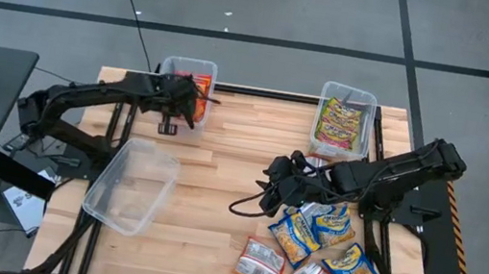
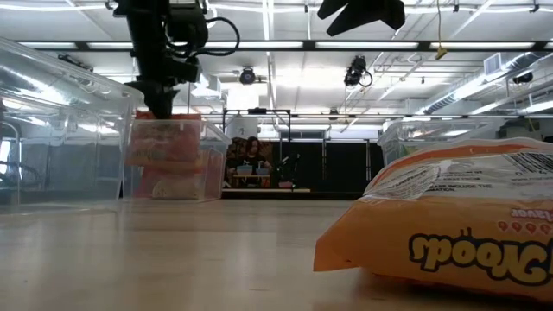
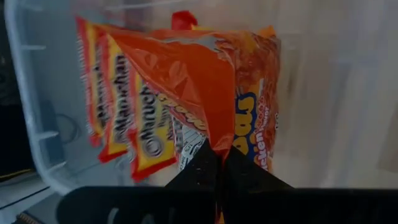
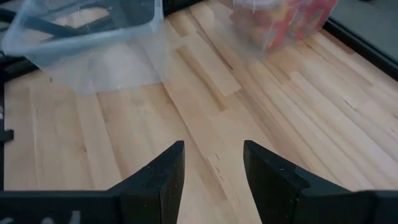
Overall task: Sort Maruchan noodles
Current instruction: Put the orange noodle pack into the top left transparent bin
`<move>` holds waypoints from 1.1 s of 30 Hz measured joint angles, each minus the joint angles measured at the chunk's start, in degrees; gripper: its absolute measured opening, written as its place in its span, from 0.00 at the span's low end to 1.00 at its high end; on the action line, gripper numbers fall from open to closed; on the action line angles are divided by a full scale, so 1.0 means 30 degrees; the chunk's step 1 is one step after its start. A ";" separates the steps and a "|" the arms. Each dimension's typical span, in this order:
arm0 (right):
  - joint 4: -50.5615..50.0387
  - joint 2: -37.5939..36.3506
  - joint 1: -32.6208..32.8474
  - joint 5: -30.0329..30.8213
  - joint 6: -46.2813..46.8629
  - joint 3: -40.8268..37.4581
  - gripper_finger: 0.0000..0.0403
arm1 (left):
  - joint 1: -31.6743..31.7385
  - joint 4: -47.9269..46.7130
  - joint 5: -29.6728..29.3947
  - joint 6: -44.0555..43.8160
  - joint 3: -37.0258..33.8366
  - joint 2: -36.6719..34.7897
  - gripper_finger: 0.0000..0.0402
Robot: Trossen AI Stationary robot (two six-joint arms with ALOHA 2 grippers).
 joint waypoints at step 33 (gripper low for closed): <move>-0.0003 -0.0115 -0.2423 -0.1348 -0.4896 0.2101 0.42 | 0.1114 0.1483 0.4988 -0.2118 -0.0790 -0.0248 0.35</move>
